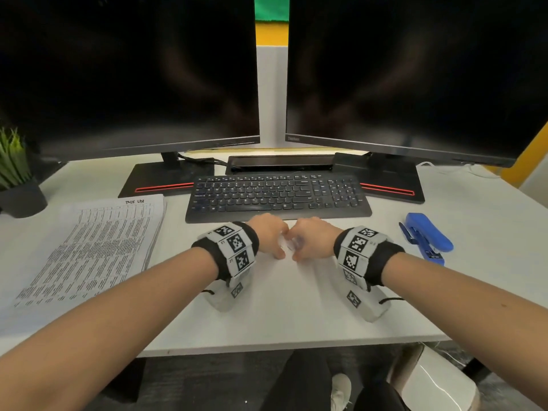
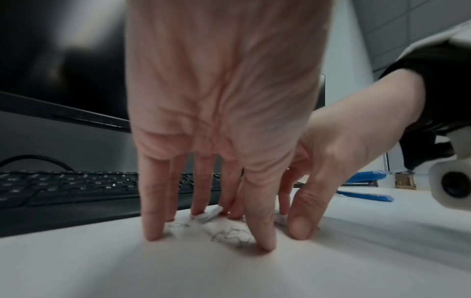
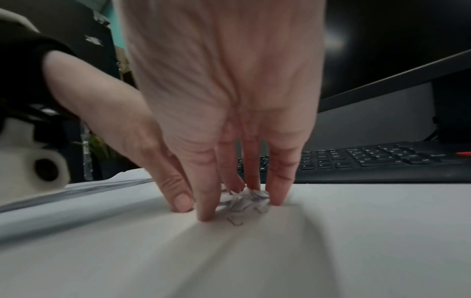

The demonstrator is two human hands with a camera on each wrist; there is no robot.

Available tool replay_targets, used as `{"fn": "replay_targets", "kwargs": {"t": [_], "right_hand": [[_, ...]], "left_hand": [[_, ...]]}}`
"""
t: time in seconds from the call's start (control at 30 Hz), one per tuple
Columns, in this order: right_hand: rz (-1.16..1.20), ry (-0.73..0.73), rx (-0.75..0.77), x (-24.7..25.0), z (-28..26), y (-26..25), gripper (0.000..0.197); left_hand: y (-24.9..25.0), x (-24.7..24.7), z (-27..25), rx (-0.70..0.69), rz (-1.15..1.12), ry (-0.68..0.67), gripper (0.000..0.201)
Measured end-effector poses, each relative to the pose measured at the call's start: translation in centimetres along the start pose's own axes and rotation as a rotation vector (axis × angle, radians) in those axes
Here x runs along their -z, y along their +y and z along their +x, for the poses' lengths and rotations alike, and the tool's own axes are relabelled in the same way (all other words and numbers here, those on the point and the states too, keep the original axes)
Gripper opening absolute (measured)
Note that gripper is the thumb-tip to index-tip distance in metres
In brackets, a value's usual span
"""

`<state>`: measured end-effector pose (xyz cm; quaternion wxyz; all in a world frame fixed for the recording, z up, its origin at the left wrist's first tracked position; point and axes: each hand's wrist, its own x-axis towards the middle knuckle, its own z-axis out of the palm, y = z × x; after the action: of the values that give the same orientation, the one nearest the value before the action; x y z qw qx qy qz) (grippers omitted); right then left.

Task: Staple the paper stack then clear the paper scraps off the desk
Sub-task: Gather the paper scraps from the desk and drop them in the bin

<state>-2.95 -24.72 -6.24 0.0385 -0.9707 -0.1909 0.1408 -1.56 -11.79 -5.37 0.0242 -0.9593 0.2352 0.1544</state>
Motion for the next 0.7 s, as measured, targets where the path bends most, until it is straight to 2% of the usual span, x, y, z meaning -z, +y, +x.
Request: {"fn": "replay_targets", "kwargs": {"t": [0.07,0.2,0.47,0.7], "right_hand": [[0.032,0.058,0.007,-0.36,-0.19,0.19,0.023],[0.072,0.139,0.014,-0.85,-0.73,0.21,0.024],[-0.050,0.130,0.000,-0.90,-0.23,-0.40,0.024],[-0.010,0.168,-0.008,-0.30,-0.63,-0.64,0.030]], "left_hand": [[-0.52,-0.17,-0.12,-0.014,-0.006,0.021,0.055],[-1.18,-0.47,-0.36,-0.044,-0.034,0.075,0.047],[-0.94,-0.45,0.07,-0.069,-0.098,0.181,0.025],[-0.82,-0.80,0.49,-0.061,-0.142,0.195,0.021]]}}
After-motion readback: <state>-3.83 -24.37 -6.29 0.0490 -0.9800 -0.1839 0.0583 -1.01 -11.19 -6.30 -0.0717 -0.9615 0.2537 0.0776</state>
